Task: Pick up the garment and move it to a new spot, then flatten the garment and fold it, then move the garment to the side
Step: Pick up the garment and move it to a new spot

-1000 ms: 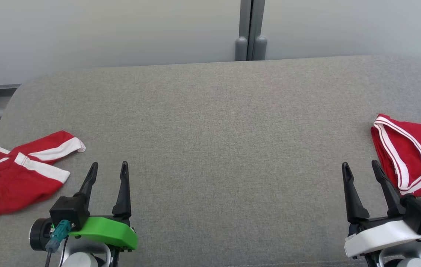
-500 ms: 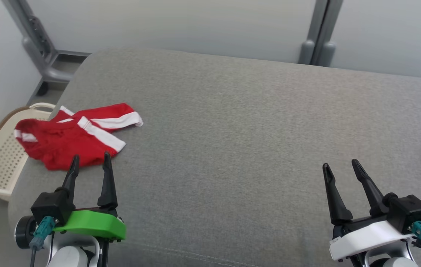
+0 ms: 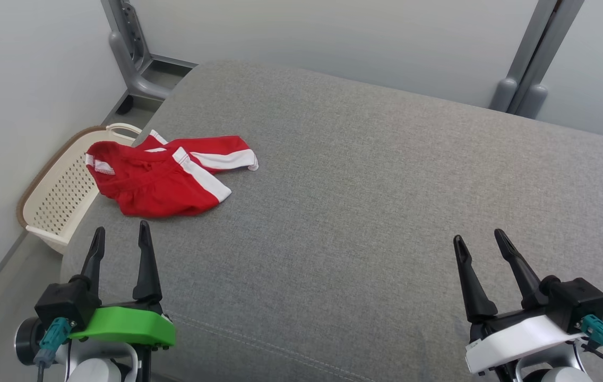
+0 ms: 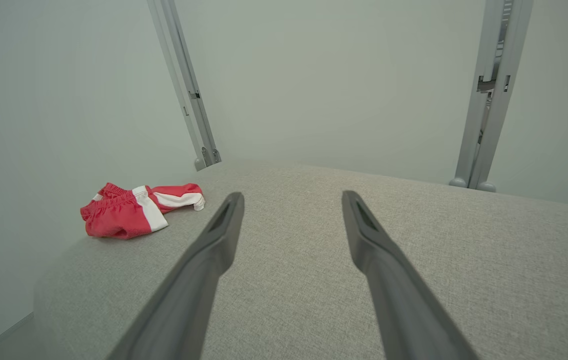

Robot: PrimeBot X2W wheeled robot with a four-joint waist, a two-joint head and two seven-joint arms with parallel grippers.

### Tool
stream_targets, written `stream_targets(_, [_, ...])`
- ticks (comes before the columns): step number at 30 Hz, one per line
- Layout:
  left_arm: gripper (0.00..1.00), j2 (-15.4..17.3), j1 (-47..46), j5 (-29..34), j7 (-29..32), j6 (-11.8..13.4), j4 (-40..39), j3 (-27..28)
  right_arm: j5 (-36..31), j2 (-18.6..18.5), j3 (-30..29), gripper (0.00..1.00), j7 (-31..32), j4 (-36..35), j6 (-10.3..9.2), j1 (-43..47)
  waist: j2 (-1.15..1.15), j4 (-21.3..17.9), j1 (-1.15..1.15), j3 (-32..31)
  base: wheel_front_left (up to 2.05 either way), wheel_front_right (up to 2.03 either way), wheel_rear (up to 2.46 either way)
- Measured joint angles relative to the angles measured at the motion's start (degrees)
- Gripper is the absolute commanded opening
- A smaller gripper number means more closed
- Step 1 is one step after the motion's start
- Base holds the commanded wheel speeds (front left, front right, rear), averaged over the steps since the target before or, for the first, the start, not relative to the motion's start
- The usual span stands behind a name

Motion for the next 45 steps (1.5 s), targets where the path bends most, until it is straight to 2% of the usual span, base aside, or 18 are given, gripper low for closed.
stream_targets(9, [1.00,1.3,-2.2,0.1,0.1,0.2,-3.1,1.0,0.4,0.0,-0.5,1.00,-0.1,0.0,0.00,0.1,0.00,-1.3,0.00,-0.2,0.00,0.00,0.00])
stream_targets(15, [1.00,6.5,-14.9,1.0,4.2,-1.2,-7.6,3.0,0.2,0.0,-0.3,1.00,0.5,-0.9,0.00,-0.3,0.00,-2.2,0.00,1.0,0.00,0.00,0.00])
stream_targets(17, [1.00,8.6,-22.5,0.3,8.6,-3.2,-5.5,3.2,-0.4,0.0,0.0,1.00,0.9,-1.6,0.00,-1.2,0.00,-3.2,0.00,2.0,0.00,0.00,0.00])
stream_targets(20, [1.00,9.6,-30.0,-1.9,14.0,-5.4,0.6,3.1,-1.0,0.0,0.1,1.00,1.3,-2.4,0.00,-2.0,0.00,-4.4,0.00,3.4,0.00,0.00,0.00])
stream_targets(24, [1.00,10.1,-37.9,-5.0,21.0,-7.9,13.8,2.9,-1.6,0.0,0.3,1.00,1.7,-3.1,0.00,-3.7,0.00,-6.2,0.00,6.0,0.00,0.00,0.00])
stream_targets(32, [1.00,10.4,-46.1,-9.3,29.7,-12.5,37.7,2.0,-2.0,-0.7,0.3,1.00,1.7,-3.7,0.00,-6.5,0.00,-10.5,0.01,12.1,0.00,0.00,0.00])
stream_targets(38, [1.00,10.3,-48.7,-12.4,34.0,-14.4,48.1,1.6,-2.2,-1.9,0.0,1.00,1.9,-4.9,0.00,-8.3,0.00,-13.0,0.01,17.1,0.00,0.00,0.00])
stream_targets(45, [1.00,10.3,-49.9,-14.7,36.6,-14.9,54.6,0.9,-2.5,-3.2,-0.6,1.00,2.9,-6.4,0.00,-9.6,0.00,-14.6,0.01,22.5,0.00,0.00,0.00])
